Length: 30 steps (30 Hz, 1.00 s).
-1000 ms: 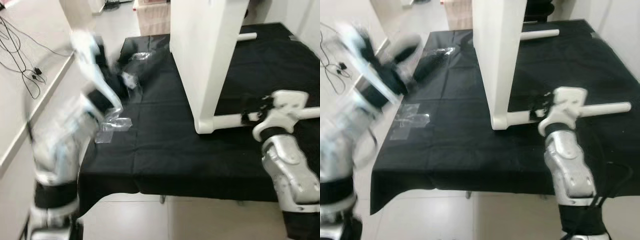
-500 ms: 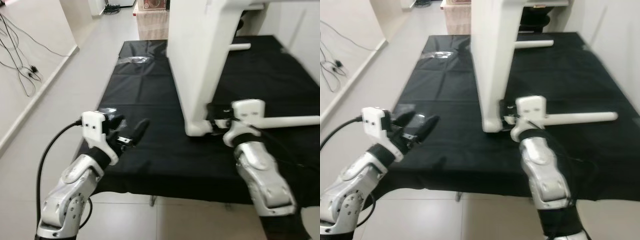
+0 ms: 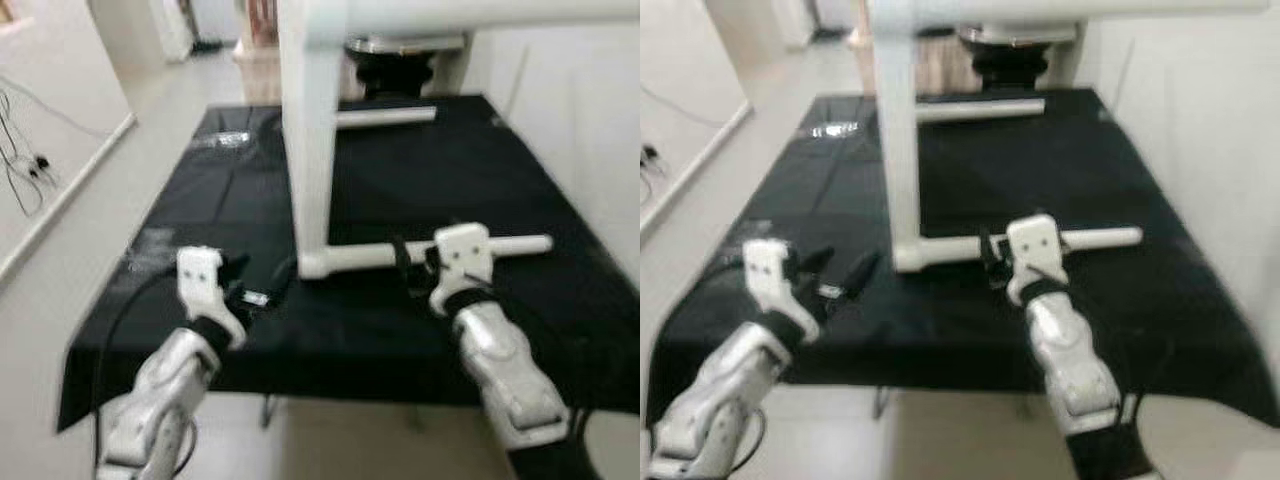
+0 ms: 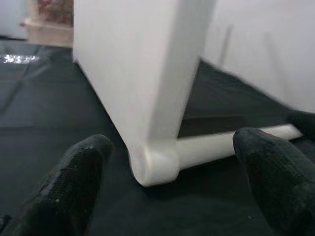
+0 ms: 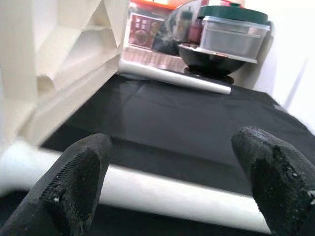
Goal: Building children table
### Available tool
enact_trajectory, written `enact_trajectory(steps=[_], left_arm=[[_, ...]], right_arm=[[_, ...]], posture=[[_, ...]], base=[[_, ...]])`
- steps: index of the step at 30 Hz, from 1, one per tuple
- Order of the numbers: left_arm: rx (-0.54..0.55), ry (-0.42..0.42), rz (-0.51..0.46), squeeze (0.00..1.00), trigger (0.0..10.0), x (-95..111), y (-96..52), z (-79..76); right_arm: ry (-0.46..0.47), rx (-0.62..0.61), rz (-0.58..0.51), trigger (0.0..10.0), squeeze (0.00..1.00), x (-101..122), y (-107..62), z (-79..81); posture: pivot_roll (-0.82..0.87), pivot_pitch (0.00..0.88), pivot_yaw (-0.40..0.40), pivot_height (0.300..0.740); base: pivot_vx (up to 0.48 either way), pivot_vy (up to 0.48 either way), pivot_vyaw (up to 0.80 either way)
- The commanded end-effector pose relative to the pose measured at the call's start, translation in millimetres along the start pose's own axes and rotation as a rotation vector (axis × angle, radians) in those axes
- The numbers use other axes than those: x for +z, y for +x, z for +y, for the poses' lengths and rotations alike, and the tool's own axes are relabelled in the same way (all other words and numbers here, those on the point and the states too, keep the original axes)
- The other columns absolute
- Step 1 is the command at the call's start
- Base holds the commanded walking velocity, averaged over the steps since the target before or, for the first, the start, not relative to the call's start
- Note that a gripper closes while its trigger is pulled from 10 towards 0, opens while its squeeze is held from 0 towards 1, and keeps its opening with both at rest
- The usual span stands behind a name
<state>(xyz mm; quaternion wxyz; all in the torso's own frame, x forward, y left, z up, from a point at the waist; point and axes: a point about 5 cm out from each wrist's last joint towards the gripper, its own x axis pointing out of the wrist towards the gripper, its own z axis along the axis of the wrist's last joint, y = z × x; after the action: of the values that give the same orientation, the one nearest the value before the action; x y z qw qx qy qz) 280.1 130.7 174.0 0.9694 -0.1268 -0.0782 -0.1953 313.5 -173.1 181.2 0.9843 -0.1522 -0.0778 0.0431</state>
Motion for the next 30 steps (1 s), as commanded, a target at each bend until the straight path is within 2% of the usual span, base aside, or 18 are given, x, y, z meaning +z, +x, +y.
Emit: enact_trajectory(steps=[1,9,16,19,21,24,30], left_arm=[[0.019,0.021,0.007,0.00,10.0,-2.0,1.1,1.2],[0.065,0.052,0.054,0.00,10.0,-14.5,0.7,5.9],[0.109,0.038,0.060,0.00,10.0,-19.5,-0.1,13.0],[0.123,0.029,0.059,0.00,10.0,-20.9,0.3,14.7],[0.123,0.029,0.059,0.00,10.0,-20.9,0.3,14.7],[0.127,0.068,0.097,0.00,10.0,-27.9,-3.5,15.6],[0.087,0.108,0.107,0.00,10.0,-31.0,-5.7,13.0]], right_arm=[[-0.020,0.004,0.000,10.0,0.00,-2.5,-0.9,0.9],[-0.049,0.024,0.016,10.0,0.00,-10.8,-4.9,7.3],[-0.091,0.040,0.024,10.0,0.00,-18.3,-9.5,13.7],[-0.044,0.025,0.043,10.0,0.00,-22.8,-11.4,16.9],[-0.044,0.025,0.043,10.0,0.00,-22.8,-11.4,16.9],[0.093,0.009,0.137,10.0,0.00,-42.4,-22.9,31.0],[0.156,-0.022,0.184,10.0,0.00,-50.1,-22.4,26.2]], posture=[[-0.06,0.086,0.065,0.740],[-0.06,0.079,0.070,0.740],[-0.07,0.075,0.070,0.740],[-0.07,0.075,0.070,0.740],[-0.07,0.075,0.070,0.740],[-0.06,0.077,0.071,0.740],[-0.06,0.077,0.074,0.740]], base=[[0.000,0.000,0.00],[0.000,0.000,0.00],[0.000,0.000,0.00],[0.000,0.000,0.00],[0.000,0.000,0.00],[0.000,0.000,0.00],[0.000,0.000,-0.13]])
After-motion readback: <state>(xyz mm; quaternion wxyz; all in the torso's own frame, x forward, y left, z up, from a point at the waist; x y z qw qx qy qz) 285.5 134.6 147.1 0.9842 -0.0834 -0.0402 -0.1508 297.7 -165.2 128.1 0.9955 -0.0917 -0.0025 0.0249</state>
